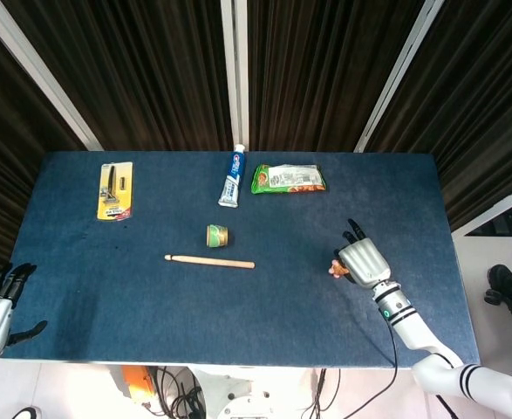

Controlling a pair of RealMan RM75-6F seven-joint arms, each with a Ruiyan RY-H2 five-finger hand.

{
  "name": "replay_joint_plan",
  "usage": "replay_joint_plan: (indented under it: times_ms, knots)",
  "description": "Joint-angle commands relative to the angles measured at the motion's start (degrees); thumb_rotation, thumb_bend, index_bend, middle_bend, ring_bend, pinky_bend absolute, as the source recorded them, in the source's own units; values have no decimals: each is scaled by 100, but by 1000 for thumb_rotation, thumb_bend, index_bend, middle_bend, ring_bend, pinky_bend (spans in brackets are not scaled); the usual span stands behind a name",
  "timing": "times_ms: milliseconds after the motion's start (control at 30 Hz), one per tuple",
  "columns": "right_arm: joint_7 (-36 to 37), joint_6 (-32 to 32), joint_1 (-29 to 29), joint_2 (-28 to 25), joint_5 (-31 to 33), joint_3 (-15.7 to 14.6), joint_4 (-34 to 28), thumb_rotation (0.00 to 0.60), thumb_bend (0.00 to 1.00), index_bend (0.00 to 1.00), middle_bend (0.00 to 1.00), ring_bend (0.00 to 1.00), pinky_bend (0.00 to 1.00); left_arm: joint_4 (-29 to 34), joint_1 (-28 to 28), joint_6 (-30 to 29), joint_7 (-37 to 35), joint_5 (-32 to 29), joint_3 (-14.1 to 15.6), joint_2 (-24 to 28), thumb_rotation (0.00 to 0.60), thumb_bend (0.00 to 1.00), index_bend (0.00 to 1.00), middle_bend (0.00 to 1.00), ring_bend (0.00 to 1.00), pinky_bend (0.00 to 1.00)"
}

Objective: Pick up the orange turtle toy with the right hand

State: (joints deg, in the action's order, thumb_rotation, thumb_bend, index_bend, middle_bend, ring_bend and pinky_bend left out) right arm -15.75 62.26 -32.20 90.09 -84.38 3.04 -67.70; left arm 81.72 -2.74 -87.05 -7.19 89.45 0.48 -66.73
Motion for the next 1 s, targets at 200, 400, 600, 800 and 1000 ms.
replay_joint_plan:
  times_ms: [200,400,600,800,1000]
  knots:
    - [49,92,37,56,-50,4,97,600,413,1000,854,351,0,2,5,-13,5,13,5,-1,600,125,109,85,0,35]
    - [246,207,73,-38,-103,21,3,600,369,918,797,350,0,33,6,-36,32,32,4,12,600,124,110,85,0,35]
    - [592,849,262,-452,-371,66,-399,600,54,450,462,215,0,76,9,-55,65,44,2,43,600,124,110,85,0,35]
    - [232,407,294,-1052,-50,23,-1041,600,25,52,122,13,0,106,-15,-39,113,84,11,20,600,124,110,85,0,35]
    - [-121,-364,-43,-920,225,61,-965,600,26,1,90,0,0,149,1,-61,170,81,15,28,600,124,109,84,0,36]
